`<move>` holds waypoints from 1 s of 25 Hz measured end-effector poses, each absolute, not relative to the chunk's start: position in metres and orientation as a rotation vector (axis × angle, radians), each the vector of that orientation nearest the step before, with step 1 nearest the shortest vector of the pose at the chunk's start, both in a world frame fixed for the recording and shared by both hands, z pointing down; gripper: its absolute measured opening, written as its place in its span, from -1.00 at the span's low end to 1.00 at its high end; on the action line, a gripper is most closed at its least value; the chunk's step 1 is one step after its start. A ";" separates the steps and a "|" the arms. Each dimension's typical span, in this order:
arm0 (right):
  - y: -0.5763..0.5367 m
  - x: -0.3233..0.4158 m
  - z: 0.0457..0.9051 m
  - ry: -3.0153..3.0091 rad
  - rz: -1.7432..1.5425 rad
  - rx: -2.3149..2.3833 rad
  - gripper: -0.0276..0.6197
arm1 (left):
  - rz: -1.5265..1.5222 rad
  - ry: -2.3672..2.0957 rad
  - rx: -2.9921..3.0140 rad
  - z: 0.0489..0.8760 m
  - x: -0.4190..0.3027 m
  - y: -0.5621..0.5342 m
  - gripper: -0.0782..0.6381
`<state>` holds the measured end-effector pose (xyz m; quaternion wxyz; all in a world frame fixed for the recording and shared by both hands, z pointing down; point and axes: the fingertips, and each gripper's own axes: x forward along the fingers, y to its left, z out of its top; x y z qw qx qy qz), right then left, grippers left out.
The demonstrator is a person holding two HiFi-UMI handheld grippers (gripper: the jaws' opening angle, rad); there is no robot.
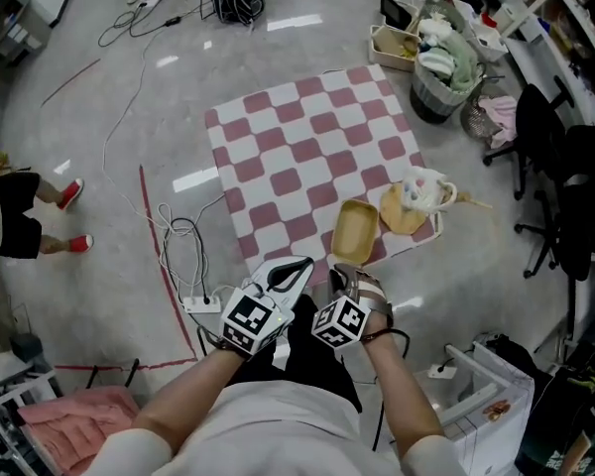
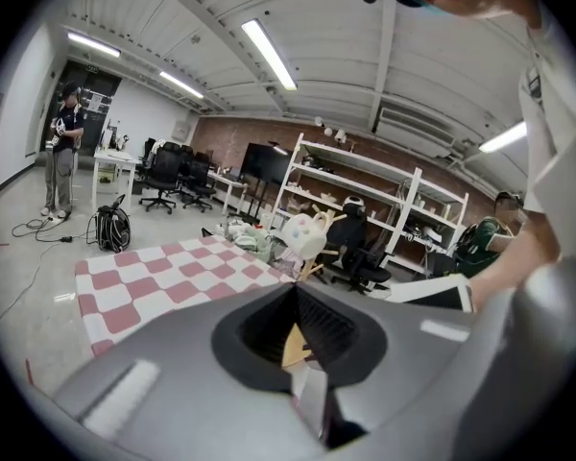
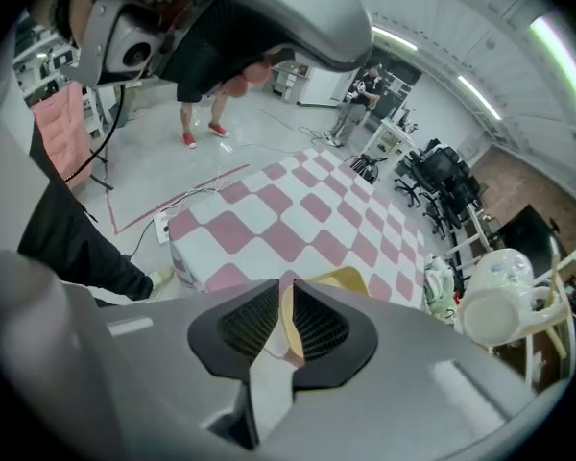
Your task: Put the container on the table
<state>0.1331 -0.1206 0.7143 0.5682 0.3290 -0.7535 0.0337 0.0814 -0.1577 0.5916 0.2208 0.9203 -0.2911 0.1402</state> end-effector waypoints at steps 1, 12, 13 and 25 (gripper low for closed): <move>-0.121 0.131 0.704 -1.775 0.076 0.800 -0.78 | 0.381 -0.800 2.554 0.586 0.080 -0.155 -0.77; -0.115 0.084 0.584 -1.862 0.007 1.025 -0.88 | 0.306 -0.813 2.618 0.524 0.047 -0.131 -0.77; -0.114 0.080 0.573 -1.872 0.001 1.042 -0.88 | 0.295 -0.817 2.623 0.518 0.043 -0.130 -0.77; -0.112 0.043 0.464 -2.019 -0.021 1.264 -0.88 | 0.172 -0.872 2.711 0.441 0.018 -0.119 -0.77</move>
